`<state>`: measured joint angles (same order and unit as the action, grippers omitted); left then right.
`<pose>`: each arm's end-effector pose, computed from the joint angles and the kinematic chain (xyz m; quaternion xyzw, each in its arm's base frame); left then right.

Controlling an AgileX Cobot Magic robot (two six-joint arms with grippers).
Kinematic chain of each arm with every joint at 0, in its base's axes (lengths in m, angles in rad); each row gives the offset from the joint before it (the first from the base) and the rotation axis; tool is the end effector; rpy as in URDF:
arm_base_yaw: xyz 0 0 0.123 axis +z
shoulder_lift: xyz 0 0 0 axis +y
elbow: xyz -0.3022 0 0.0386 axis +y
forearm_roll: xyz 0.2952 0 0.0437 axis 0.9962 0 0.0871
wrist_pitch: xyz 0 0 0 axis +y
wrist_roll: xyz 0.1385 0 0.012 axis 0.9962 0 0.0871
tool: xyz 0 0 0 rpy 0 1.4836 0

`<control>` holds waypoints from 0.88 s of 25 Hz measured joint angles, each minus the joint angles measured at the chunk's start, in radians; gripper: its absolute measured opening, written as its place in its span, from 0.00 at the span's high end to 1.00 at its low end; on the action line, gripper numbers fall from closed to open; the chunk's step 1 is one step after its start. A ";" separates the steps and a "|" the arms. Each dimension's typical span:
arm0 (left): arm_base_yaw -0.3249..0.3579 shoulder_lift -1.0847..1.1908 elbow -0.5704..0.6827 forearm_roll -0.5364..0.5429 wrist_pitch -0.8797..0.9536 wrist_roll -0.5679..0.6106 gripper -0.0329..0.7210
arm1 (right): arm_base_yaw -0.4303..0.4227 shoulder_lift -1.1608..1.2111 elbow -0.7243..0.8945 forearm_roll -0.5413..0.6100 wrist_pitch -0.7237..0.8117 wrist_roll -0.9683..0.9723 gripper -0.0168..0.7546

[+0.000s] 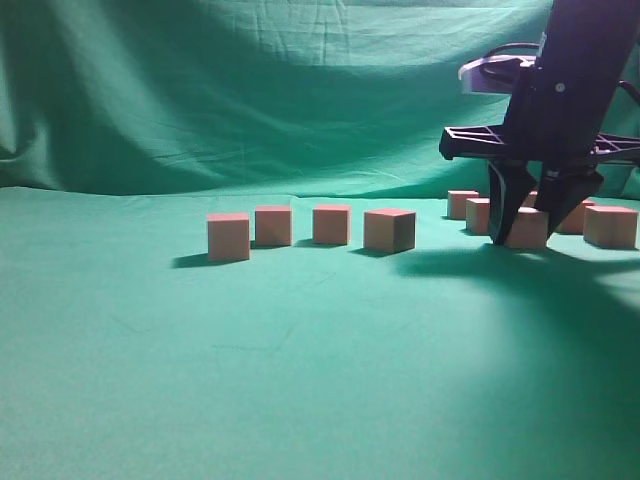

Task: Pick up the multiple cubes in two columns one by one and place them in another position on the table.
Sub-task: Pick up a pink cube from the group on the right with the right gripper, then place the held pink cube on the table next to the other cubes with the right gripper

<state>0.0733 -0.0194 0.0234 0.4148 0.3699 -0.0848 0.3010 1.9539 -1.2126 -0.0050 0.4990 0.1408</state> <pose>0.1236 0.0294 0.1631 0.0469 0.7899 0.1712 0.5870 0.4321 0.1338 0.0947 -0.0802 0.9750 0.0438 0.2026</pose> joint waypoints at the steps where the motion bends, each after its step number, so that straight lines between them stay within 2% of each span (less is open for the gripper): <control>1: 0.000 0.000 0.000 0.000 0.000 0.000 0.96 | 0.000 -0.002 0.000 0.000 0.007 0.000 0.65; 8: 0.000 0.000 0.000 0.000 0.000 0.000 0.96 | 0.034 -0.169 -0.024 0.000 0.101 -0.037 0.65; 9: 0.000 0.000 0.000 0.000 0.000 0.000 0.96 | 0.086 -0.264 -0.028 0.002 0.138 -0.073 0.65; 14: 0.000 0.000 0.000 0.000 0.000 0.000 0.96 | 0.237 -0.371 -0.030 0.024 0.294 -0.130 0.65; 17: 0.000 0.000 0.000 0.000 0.000 0.000 0.96 | 0.308 -0.369 -0.030 0.096 0.361 -0.189 0.65; 22: 0.000 0.000 0.000 0.000 0.000 0.000 0.96 | 0.376 -0.307 -0.041 0.306 0.370 -0.378 0.65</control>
<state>0.0733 -0.0194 0.0234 0.4148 0.3699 -0.0848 0.6773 1.6470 -1.2540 0.3015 0.8687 -0.2371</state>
